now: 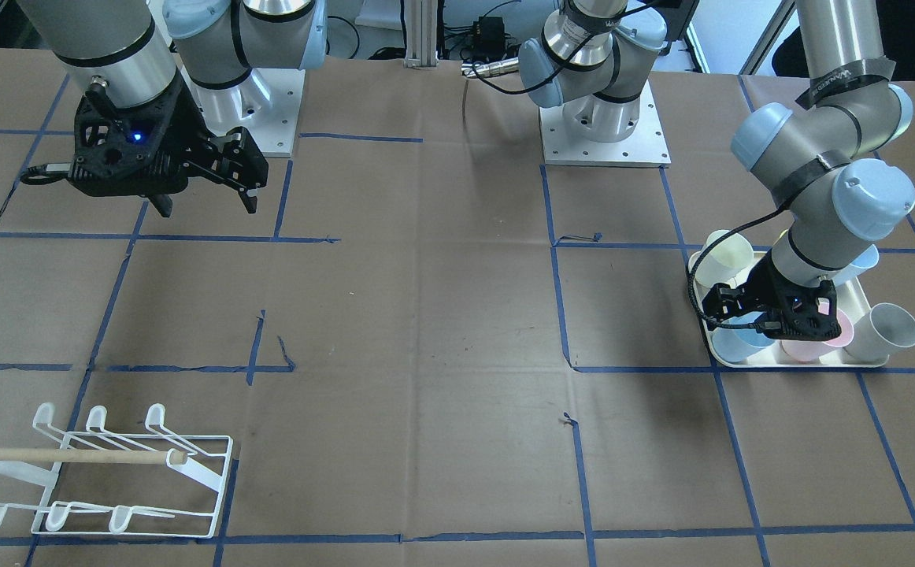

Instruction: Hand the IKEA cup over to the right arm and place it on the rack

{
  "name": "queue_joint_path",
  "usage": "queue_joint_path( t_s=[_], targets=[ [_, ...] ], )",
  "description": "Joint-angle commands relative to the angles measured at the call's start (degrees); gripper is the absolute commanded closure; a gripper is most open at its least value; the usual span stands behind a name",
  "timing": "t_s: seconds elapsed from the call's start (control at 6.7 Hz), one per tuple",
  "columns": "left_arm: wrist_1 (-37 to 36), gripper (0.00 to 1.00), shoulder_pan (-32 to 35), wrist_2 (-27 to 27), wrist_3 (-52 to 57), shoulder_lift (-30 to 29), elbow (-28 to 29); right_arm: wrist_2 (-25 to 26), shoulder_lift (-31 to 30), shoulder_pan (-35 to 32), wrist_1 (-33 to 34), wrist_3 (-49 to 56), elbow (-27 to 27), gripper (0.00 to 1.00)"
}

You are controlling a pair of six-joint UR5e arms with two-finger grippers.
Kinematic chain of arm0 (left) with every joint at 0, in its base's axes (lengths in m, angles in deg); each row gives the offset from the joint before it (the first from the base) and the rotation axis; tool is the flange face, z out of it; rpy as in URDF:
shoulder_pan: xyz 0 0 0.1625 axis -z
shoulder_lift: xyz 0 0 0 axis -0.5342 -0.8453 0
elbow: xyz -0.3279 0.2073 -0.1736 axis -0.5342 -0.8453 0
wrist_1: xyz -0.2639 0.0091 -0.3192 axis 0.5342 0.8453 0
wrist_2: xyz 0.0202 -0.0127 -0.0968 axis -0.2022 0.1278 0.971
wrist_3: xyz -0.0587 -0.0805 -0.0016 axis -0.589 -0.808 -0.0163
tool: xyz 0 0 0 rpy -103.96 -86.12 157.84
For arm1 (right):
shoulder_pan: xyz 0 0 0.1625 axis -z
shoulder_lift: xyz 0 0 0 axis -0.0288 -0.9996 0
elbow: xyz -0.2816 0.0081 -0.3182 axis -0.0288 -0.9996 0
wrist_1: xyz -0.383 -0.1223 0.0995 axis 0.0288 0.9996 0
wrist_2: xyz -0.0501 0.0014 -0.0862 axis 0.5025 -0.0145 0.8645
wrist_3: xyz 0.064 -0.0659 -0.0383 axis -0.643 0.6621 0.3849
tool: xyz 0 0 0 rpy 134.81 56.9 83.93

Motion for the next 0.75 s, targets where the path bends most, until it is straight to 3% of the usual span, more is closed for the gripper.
queue_joint_path(
  t_s=[0.0, 0.45, 0.6],
  targets=[
    [0.1, 1.0, -0.2, 0.0, 0.2, 0.2, 0.1, 0.0, 0.0, 0.0, 0.0, 0.1, 0.1, 0.0],
    [3.6, 1.0, -0.2, -0.1, 0.6, 2.3, 4.1, -0.1, 0.0, 0.0, 0.0, 0.2, 0.1, 0.0],
    [13.7, 1.0, -0.1, -0.2, 0.5, 3.9, 10.1, -0.1, 0.0, 0.0, 0.1, 0.2, 0.1, 0.0]
  ],
)
